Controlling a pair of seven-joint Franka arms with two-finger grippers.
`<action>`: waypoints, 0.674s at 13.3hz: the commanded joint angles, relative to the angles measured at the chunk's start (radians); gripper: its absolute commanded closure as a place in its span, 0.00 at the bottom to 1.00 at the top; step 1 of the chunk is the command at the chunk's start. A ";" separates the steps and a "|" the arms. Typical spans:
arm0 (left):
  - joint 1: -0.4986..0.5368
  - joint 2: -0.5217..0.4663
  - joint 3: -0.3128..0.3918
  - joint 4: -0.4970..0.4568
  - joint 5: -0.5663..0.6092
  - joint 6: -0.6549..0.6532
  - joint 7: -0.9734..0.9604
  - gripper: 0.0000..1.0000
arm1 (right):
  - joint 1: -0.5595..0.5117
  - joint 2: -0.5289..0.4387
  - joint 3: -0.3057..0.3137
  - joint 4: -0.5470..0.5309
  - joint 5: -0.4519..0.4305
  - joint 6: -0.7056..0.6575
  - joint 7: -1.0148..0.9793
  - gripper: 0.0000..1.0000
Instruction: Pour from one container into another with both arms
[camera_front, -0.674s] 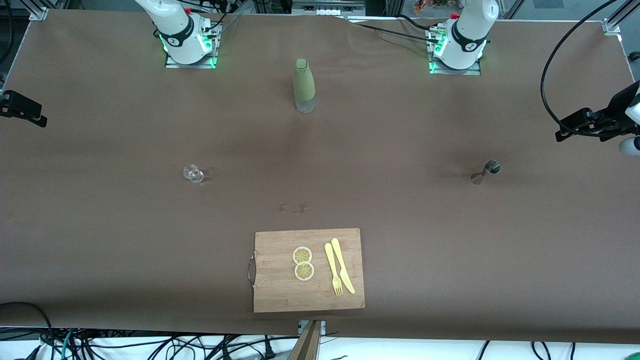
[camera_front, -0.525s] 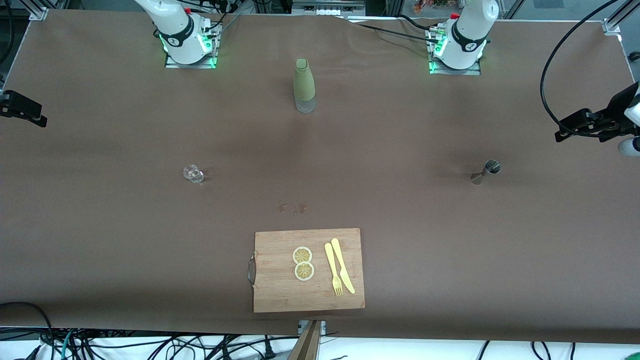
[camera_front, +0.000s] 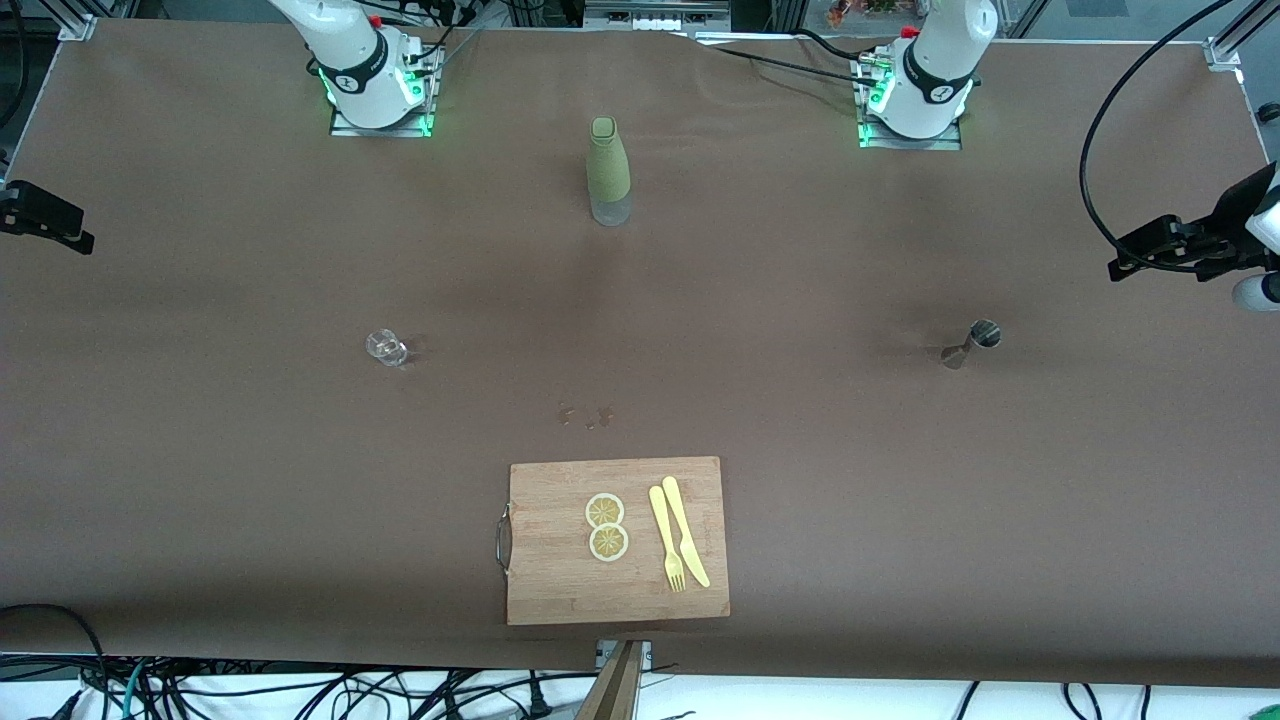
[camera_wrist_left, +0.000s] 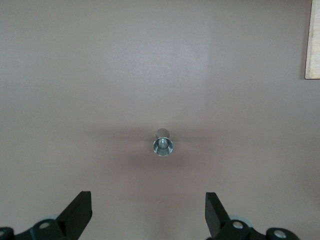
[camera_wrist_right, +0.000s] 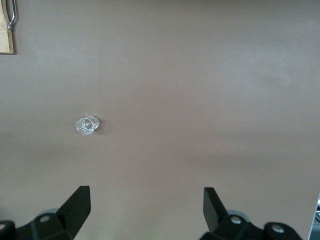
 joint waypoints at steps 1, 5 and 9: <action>0.012 0.000 -0.002 0.011 -0.026 -0.017 0.021 0.00 | -0.004 0.002 0.001 0.014 0.012 -0.011 -0.001 0.00; 0.012 0.000 -0.002 0.011 -0.026 -0.018 0.022 0.00 | -0.004 0.002 0.001 0.014 0.012 -0.011 -0.001 0.00; 0.012 -0.003 -0.003 0.017 -0.023 -0.046 0.022 0.00 | -0.004 0.002 0.001 0.014 0.012 -0.011 -0.001 0.00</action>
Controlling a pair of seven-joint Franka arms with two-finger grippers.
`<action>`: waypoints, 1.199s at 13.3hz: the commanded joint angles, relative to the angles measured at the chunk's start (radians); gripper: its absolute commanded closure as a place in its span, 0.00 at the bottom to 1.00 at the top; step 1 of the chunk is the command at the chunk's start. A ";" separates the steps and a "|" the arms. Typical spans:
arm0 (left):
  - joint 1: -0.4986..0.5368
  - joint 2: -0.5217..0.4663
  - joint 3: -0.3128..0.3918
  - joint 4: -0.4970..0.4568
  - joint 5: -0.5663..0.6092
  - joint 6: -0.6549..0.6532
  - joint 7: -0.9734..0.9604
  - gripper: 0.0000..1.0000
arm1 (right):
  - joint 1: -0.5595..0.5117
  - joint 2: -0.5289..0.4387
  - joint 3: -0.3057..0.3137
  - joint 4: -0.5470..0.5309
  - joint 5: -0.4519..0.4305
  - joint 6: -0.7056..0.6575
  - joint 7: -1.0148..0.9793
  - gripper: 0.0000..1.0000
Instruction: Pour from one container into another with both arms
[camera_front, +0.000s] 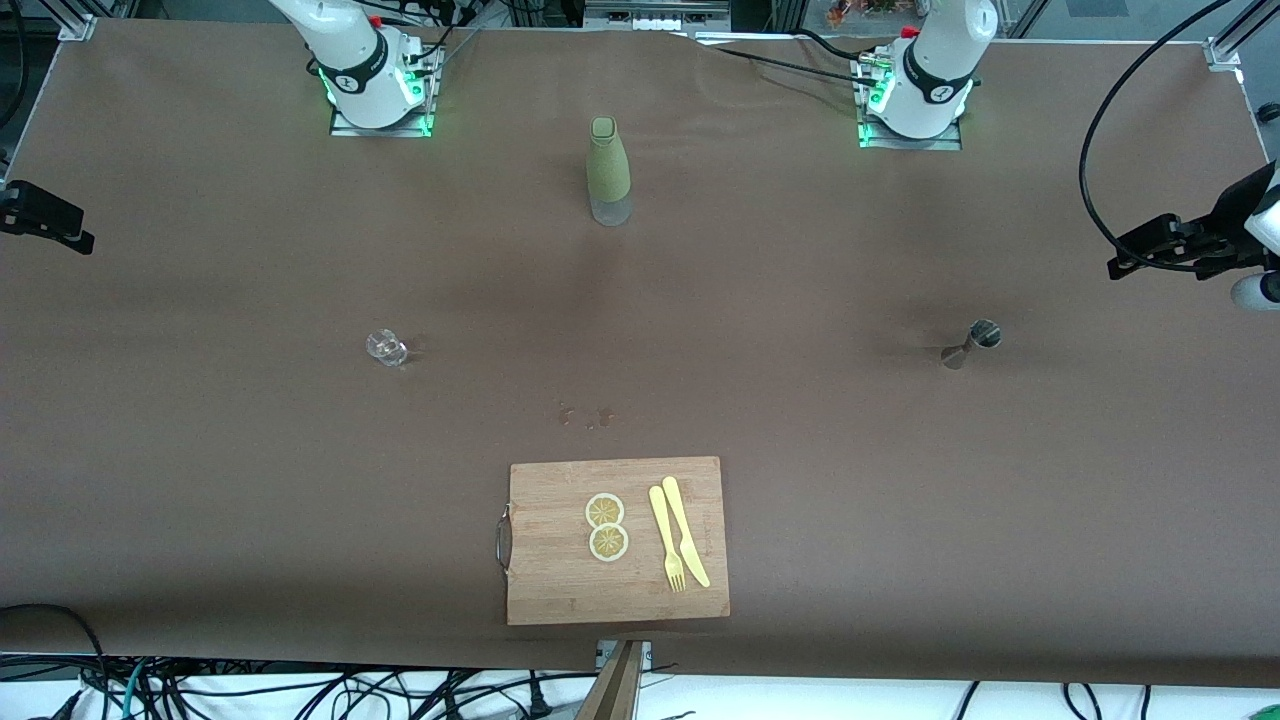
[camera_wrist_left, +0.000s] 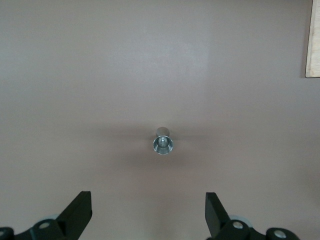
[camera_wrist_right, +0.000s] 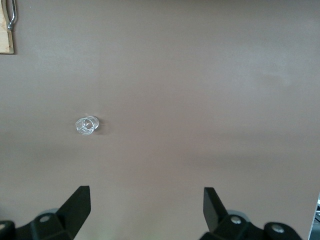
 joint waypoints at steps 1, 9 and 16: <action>0.011 -0.004 -0.004 0.018 -0.018 -0.042 0.024 0.00 | -0.004 0.004 0.001 0.014 0.012 -0.011 -0.001 0.00; 0.013 -0.056 -0.008 -0.049 0.017 -0.070 0.025 0.00 | 0.001 0.047 0.003 0.014 0.005 0.011 0.002 0.00; 0.068 -0.083 0.000 -0.285 0.017 0.203 0.204 0.00 | 0.008 0.097 0.008 0.011 0.014 0.028 0.000 0.00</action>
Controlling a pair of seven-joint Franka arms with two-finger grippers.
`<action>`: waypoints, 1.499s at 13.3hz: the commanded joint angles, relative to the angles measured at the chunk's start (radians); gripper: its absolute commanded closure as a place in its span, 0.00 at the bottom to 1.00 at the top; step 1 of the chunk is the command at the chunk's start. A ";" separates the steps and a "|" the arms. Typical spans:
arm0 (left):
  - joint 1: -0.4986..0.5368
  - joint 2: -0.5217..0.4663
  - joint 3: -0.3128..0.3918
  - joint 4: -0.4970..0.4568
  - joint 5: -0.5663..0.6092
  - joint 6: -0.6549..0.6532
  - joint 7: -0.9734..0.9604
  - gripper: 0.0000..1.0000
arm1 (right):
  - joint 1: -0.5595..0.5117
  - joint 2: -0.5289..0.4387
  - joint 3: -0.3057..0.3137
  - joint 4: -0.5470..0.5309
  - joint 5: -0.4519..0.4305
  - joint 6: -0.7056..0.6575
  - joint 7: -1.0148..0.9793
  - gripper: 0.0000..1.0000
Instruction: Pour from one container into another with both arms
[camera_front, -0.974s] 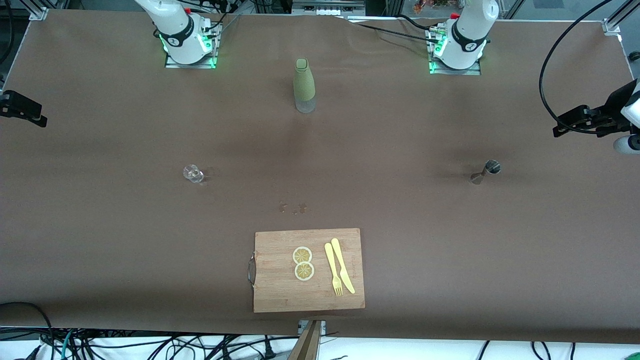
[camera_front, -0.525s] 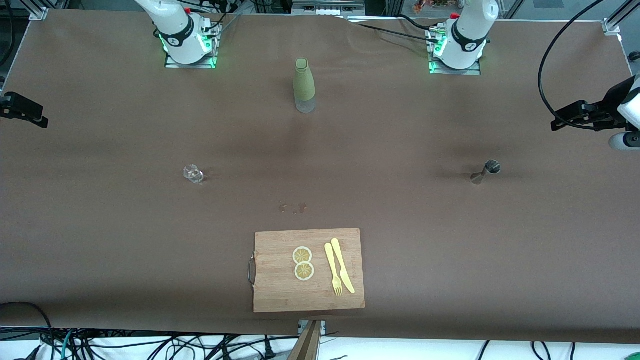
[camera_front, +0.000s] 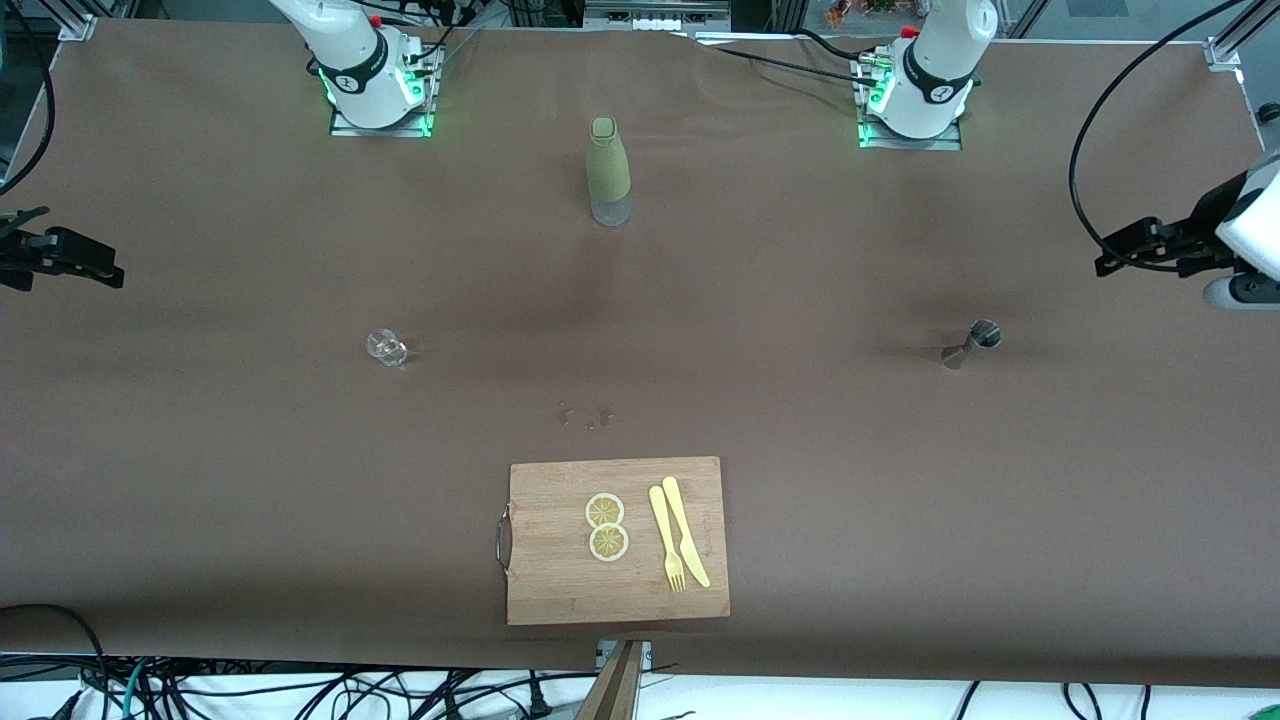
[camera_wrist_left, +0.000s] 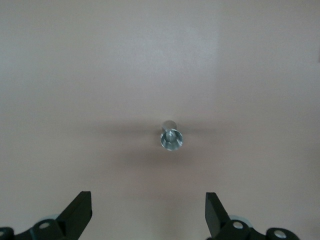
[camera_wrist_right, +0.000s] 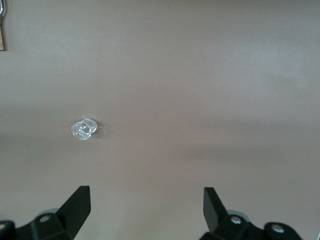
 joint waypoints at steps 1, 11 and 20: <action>0.042 -0.029 -0.001 -0.086 0.004 0.072 0.129 0.00 | 0.001 0.018 0.005 0.010 0.014 -0.012 0.000 0.00; 0.163 0.132 -0.001 -0.090 -0.177 0.203 0.750 0.00 | -0.053 0.064 -0.004 -0.137 0.140 0.144 -0.425 0.00; 0.272 0.353 0.000 -0.088 -0.489 0.240 1.397 0.00 | -0.151 0.141 -0.007 -0.401 0.639 0.384 -1.341 0.01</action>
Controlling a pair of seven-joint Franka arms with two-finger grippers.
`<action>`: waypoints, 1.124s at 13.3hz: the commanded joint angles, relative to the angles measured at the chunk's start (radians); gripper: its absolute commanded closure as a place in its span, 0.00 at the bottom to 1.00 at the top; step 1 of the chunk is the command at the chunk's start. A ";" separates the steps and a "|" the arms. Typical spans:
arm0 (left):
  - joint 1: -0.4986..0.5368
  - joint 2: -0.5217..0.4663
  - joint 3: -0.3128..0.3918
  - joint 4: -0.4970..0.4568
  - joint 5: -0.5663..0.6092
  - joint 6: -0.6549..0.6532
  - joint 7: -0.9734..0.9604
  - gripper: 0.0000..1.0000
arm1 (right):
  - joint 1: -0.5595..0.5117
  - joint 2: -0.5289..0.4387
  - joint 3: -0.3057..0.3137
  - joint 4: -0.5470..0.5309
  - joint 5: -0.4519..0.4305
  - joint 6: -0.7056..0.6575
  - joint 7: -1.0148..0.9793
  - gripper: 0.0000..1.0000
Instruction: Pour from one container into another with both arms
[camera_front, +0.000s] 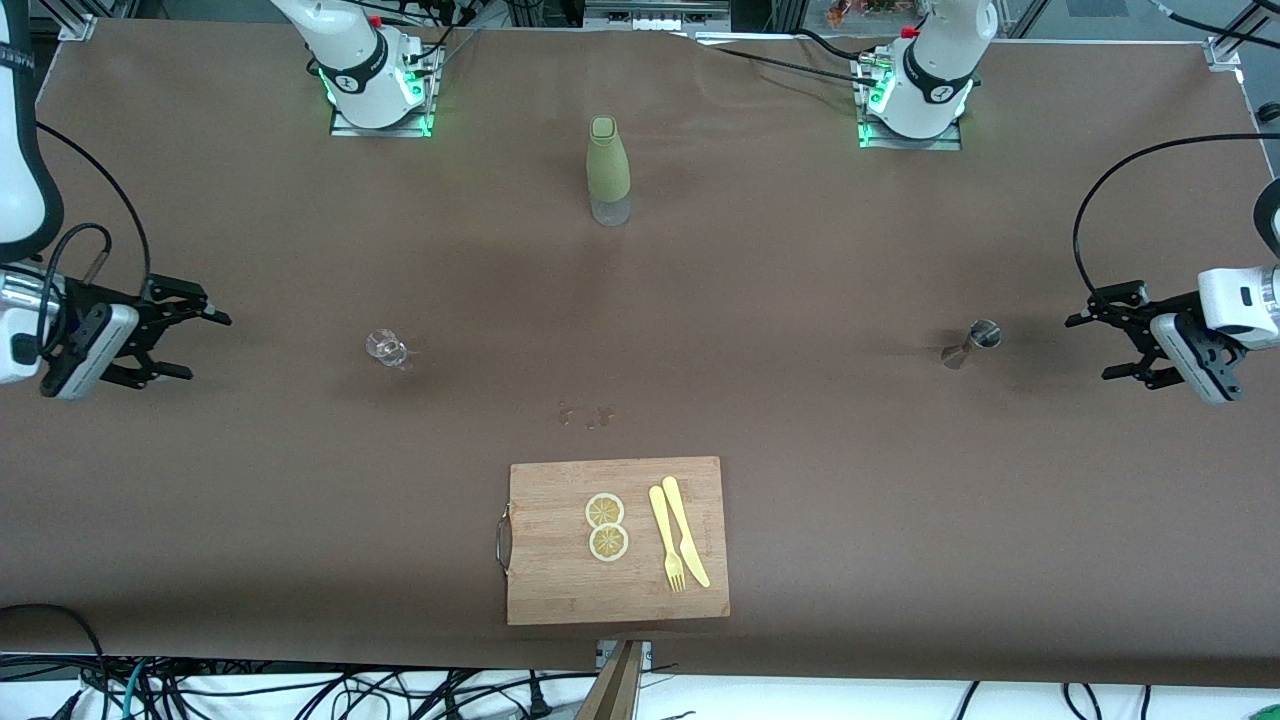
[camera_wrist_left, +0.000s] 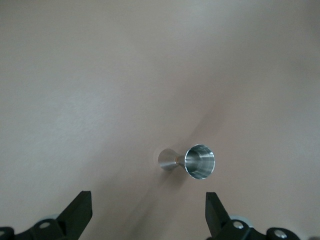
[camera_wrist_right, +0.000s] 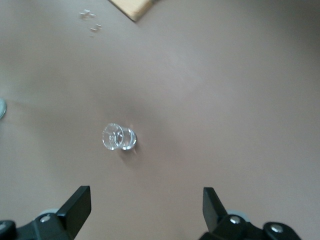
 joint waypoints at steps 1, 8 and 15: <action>0.044 0.076 -0.007 0.012 -0.087 0.009 0.243 0.00 | -0.025 0.035 0.003 -0.069 0.162 0.029 -0.243 0.01; 0.098 0.268 0.051 0.020 -0.384 0.005 0.842 0.00 | -0.042 0.138 -0.006 -0.243 0.529 0.086 -0.762 0.01; 0.124 0.359 0.060 0.003 -0.573 -0.081 1.302 0.00 | -0.036 0.217 -0.004 -0.292 0.637 0.075 -0.998 0.01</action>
